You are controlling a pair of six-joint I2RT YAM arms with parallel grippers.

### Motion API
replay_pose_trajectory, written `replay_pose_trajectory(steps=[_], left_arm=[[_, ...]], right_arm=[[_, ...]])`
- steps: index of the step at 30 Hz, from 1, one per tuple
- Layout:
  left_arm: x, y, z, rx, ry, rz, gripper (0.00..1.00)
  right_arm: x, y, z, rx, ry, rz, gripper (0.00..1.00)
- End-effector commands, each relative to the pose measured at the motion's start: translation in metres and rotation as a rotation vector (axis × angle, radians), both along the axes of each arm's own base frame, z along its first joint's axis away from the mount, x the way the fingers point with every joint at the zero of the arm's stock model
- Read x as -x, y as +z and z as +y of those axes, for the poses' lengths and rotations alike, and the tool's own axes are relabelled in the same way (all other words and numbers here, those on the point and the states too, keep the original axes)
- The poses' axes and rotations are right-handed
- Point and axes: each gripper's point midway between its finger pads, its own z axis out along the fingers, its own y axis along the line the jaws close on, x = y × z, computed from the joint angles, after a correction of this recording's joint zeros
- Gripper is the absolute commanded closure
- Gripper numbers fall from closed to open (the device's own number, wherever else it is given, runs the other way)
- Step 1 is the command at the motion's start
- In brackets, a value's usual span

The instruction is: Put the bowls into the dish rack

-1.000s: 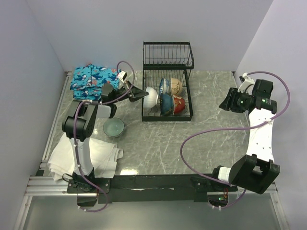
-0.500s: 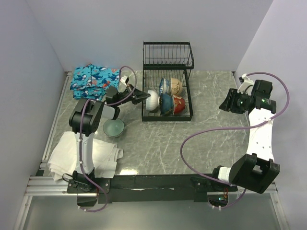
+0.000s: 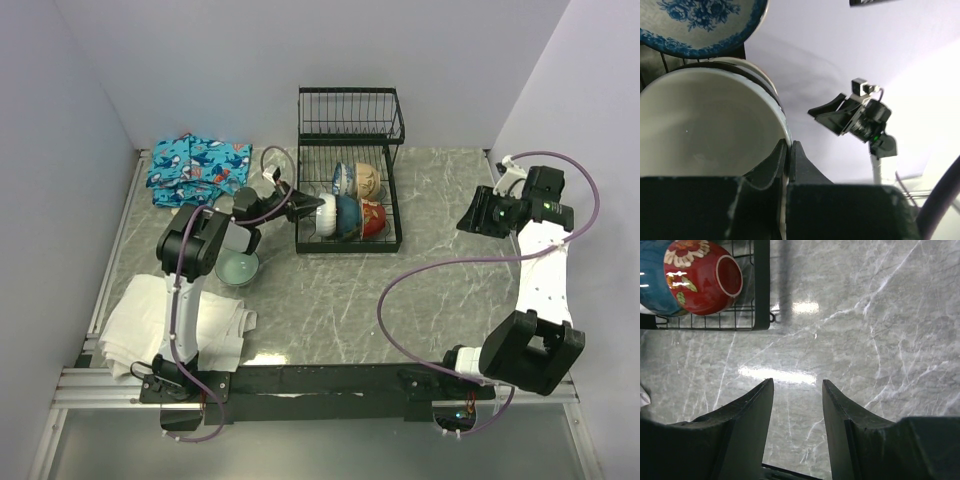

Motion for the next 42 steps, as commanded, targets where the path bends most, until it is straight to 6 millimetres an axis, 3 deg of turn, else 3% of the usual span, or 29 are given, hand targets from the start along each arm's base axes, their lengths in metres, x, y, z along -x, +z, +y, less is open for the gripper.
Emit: replay_pose_trajectory(steps=[1,5,16,24,27,30,31,34,37,42], left_arm=[[-0.003,0.019,0.005,0.114,0.042,-0.077,0.99],[-0.005,0.007,0.004,0.137,0.04,-0.038,0.99],[-0.001,-0.005,0.003,0.177,0.03,0.008,0.99],[-0.001,-0.008,0.001,0.157,0.027,-0.034,0.99],[0.001,0.002,-0.001,0.152,0.009,-0.088,0.98],[0.003,0.017,-0.005,0.13,-0.028,-0.144,0.84],[0.006,0.025,-0.007,0.122,-0.046,-0.164,0.75],[0.009,0.038,-0.008,0.107,-0.063,-0.223,0.66],[0.011,0.046,-0.007,0.089,-0.054,-0.256,0.58],[0.013,0.051,-0.006,0.029,-0.05,-0.297,0.54]], right_arm=[[-0.002,0.002,-0.006,0.023,0.002,0.0,0.48],[-0.001,-0.004,-0.006,0.023,0.009,0.022,0.48],[0.0,-0.018,-0.003,0.032,0.028,0.068,0.48],[0.002,-0.022,0.0,0.037,0.041,0.081,0.48],[0.004,-0.026,0.002,0.033,0.046,0.088,0.48],[0.003,-0.029,0.003,0.026,0.045,0.091,0.48],[0.003,-0.029,0.004,0.026,0.046,0.09,0.48],[0.001,-0.028,0.005,0.019,0.049,0.082,0.48],[-0.001,-0.028,0.006,0.014,0.052,0.08,0.48],[-0.005,-0.025,0.008,0.003,0.058,0.068,0.48]])
